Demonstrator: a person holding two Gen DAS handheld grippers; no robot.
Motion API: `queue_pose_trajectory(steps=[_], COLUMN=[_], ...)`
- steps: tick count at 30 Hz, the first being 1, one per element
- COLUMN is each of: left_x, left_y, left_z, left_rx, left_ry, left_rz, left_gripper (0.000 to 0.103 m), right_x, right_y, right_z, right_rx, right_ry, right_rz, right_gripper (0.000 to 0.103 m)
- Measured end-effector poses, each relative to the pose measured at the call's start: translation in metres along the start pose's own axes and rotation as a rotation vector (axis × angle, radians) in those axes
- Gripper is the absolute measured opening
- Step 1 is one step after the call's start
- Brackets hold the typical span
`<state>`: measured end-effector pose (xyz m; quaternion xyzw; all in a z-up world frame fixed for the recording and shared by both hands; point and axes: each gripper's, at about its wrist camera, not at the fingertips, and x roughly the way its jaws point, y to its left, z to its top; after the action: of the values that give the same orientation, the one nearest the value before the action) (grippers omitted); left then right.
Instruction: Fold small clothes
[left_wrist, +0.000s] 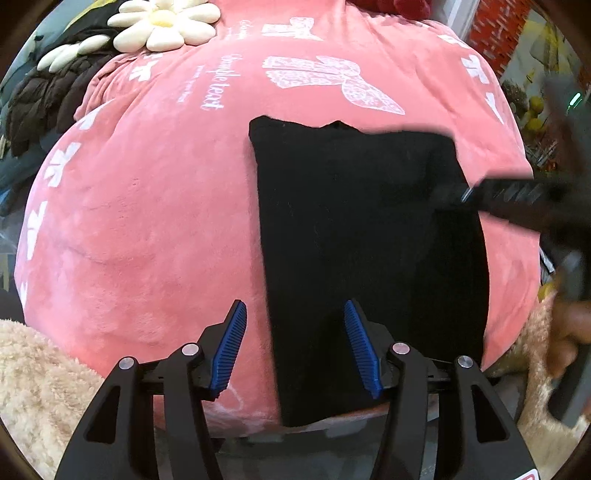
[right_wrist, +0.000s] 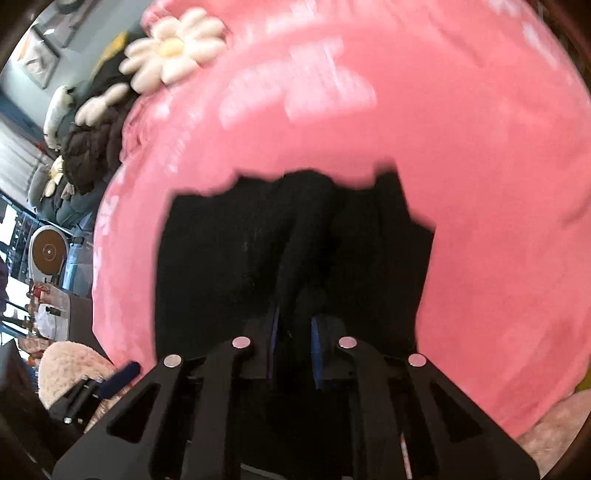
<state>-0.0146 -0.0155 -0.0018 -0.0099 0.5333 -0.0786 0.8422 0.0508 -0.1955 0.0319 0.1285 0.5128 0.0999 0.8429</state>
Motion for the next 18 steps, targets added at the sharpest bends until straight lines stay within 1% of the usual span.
queue_pose_trajectory(steps=[1,2,3,4,5,6,9,11,12,14,15,17,18], left_x=[0.001,0.002,0.004,0.006,0.008,0.009,0.011,0.011,0.012,0.014,0.014,0.015,0.014], left_y=[0.003,0.005,0.006,0.006,0.007,0.007,0.009,0.009,0.008,0.005,0.003,0.000,-0.002], left_z=[0.000,0.000,0.000,-0.001,-0.002,-0.002,-0.005,-0.006,-0.007,-0.007,-0.007,-0.008,-0.009], left_rx=[-0.002,-0.009,-0.013,-0.017,-0.019,-0.019,-0.024,-0.025,-0.025,-0.021,-0.016,0.004,0.013], left_ry=[0.000,0.003,0.006,0.011,0.018,0.024,0.032,0.029,0.030,0.036,0.035,0.034,0.034], left_rz=[-0.002,-0.004,-0.004,-0.004,-0.001,0.002,0.004,0.010,0.014,0.016,0.019,0.031,0.036], left_gripper=[0.054,0.055,0.055,0.055,0.055,0.055,0.056,0.059,0.059,0.059,0.059,0.059,0.060], right_x=[-0.004,0.001,0.013,0.031,0.040,0.037,-0.001,-0.018,-0.021,-0.019,-0.010,0.008,0.016], right_y=[-0.001,-0.003,-0.007,-0.013,-0.017,-0.019,-0.016,-0.015,-0.015,-0.017,-0.018,-0.023,-0.028], right_z=[0.000,0.000,0.000,-0.002,-0.004,-0.005,-0.012,-0.022,-0.028,-0.046,-0.058,-0.074,-0.079], right_rx=[-0.006,-0.011,-0.018,-0.023,-0.014,-0.002,0.039,0.047,0.048,0.050,0.054,0.053,0.064], right_ry=[-0.009,0.002,0.035,0.100,0.123,0.106,0.001,-0.034,-0.031,0.018,0.067,0.130,0.151], right_rz=[-0.013,-0.041,-0.073,-0.101,-0.101,-0.084,-0.044,-0.022,-0.014,0.008,0.012,-0.030,-0.042], right_gripper=[0.011,0.011,0.012,0.012,0.013,0.013,0.015,0.016,0.016,0.016,0.016,0.016,0.013])
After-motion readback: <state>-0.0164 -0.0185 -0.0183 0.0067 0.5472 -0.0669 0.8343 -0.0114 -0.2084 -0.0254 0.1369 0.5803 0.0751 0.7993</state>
